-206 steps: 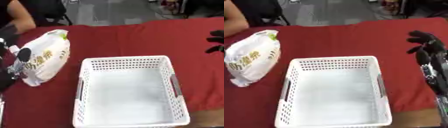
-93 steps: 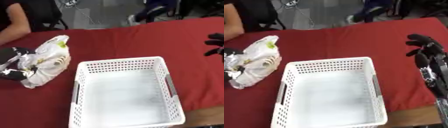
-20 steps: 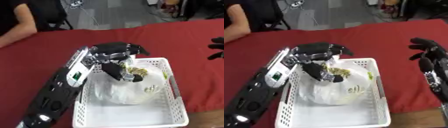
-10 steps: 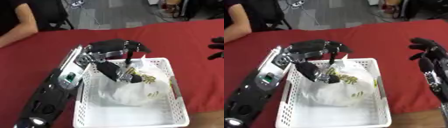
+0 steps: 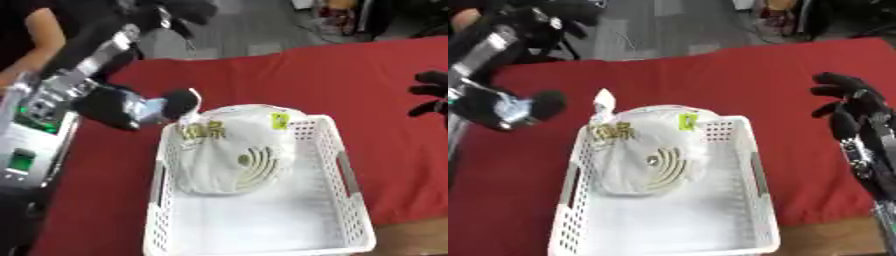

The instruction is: Pick up objects on the table and place them in the box.

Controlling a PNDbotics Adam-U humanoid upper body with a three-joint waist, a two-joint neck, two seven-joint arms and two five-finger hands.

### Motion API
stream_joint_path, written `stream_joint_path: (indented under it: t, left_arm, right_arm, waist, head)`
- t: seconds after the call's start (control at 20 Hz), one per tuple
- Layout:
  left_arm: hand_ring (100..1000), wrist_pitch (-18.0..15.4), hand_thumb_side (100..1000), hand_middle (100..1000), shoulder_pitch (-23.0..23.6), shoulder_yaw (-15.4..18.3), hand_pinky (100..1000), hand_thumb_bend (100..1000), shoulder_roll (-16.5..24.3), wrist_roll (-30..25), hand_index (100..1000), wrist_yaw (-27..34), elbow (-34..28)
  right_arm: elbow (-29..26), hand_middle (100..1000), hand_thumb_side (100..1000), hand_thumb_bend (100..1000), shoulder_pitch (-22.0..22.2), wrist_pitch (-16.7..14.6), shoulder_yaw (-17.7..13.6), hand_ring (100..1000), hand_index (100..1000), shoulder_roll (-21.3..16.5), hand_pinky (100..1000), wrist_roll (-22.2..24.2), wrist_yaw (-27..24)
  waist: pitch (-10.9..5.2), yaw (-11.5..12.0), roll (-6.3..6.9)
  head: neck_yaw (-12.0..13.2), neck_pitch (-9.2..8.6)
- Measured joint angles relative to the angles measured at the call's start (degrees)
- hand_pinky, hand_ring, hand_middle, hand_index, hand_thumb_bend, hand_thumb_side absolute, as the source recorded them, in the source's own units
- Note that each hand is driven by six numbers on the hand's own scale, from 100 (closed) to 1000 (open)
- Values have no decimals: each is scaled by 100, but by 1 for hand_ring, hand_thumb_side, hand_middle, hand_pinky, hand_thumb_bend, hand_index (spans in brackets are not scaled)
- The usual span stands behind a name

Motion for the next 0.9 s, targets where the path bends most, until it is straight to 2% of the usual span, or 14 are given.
stream_joint_path:
  t: [0.05,0.1,0.15,0.2,0.25,0.3,0.35,0.55,0.7,0.9]
  left_arm:
    - [819,-31,912,873,146,195,738,706,43,328,955,-6,-29]
    - [819,-32,908,872,311,383,740,722,57,646,954,-28,-47]
    - [808,-5,913,874,475,554,715,621,56,943,953,-67,-52]
    - [812,65,912,876,638,723,723,645,5,1244,954,-103,-60]
    - [787,162,910,864,792,883,676,513,-81,1555,935,-121,-70]
    - [796,283,915,870,939,1041,690,546,-202,1904,946,-116,-73]
    - [780,395,916,863,1058,1165,657,490,-317,2247,931,-98,-73]
    - [766,708,945,858,1564,1447,635,463,-729,3368,931,41,-74]
    - [763,919,956,859,1856,1502,625,453,-1010,3680,933,132,-74]
    - [751,1218,972,855,2197,1583,605,430,-1309,3803,932,278,-63]
  right_arm:
    - [0,807,915,356,1,0,-11,783,900,0,584,-11,5]
    - [0,808,915,356,1,1,-13,783,900,0,584,-14,9]
    - [0,807,915,355,1,3,-14,783,900,0,584,-17,14]
    - [0,807,915,355,2,9,-20,783,900,0,584,-24,23]
    - [0,805,915,355,2,13,-30,783,900,0,584,-28,26]
    - [0,806,915,355,2,15,-40,783,900,0,584,-31,27]
    - [0,806,915,355,2,15,-46,783,900,0,584,-33,28]
    - [0,806,915,355,3,26,-48,783,900,0,584,-46,33]
    - [0,806,915,354,3,26,-50,783,900,0,585,-49,34]
    - [0,806,915,355,3,21,-72,783,900,1,585,-71,45]
  waist:
    - [1,10,-1]
    - [4,30,-4]
    - [5,39,-10]
    - [6,51,-20]
    - [7,67,-31]
    - [9,78,-40]
    - [11,85,-46]
    - [32,106,-49]
    - [36,113,-55]
    - [39,136,-68]
  head:
    - [-15,0]
    - [-43,-1]
    - [-50,-4]
    - [-54,-6]
    - [-55,-14]
    - [-74,-32]
    - [-99,-48]
    - [-107,-60]
    - [-150,-98]
    - [-155,-104]
